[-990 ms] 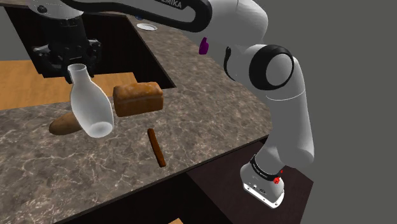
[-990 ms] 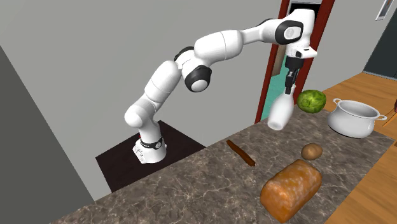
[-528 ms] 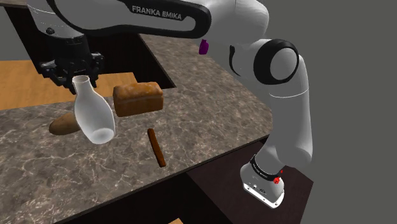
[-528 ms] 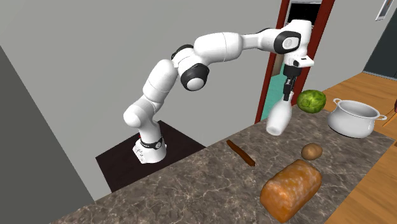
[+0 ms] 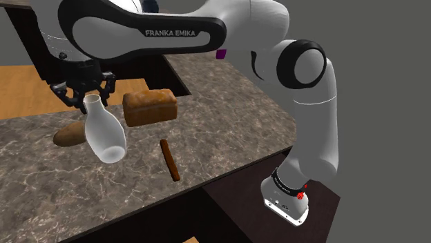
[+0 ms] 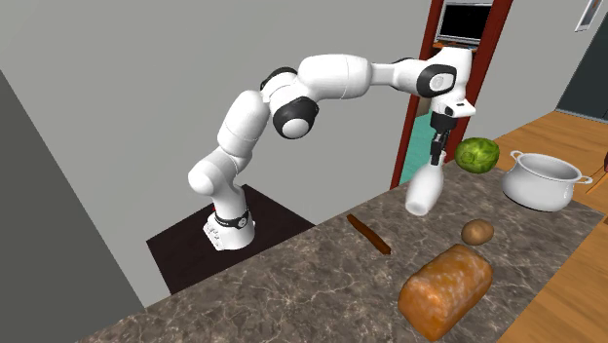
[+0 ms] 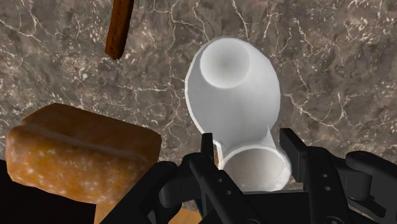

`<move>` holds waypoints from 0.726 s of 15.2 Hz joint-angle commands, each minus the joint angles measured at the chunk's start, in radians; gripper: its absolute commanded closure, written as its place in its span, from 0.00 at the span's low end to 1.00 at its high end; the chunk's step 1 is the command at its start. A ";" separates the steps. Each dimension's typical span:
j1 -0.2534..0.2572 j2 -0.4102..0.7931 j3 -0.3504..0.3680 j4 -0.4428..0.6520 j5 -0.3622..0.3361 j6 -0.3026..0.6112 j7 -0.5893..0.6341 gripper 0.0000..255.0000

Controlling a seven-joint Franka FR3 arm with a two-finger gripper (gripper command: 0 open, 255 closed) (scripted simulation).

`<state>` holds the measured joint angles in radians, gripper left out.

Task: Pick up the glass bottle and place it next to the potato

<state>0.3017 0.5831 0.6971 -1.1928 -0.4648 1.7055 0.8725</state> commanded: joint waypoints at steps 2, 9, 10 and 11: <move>-0.014 -0.004 0.000 -0.053 -0.001 0.046 0.010 1.00; -0.033 0.001 -0.005 -0.143 -0.010 0.135 0.029 1.00; -0.035 0.002 -0.006 -0.155 -0.012 0.147 0.032 1.00; -0.036 0.004 -0.007 -0.164 -0.014 0.157 0.035 1.00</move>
<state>0.2675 0.5865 0.6911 -1.3471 -0.4771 1.8520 0.9052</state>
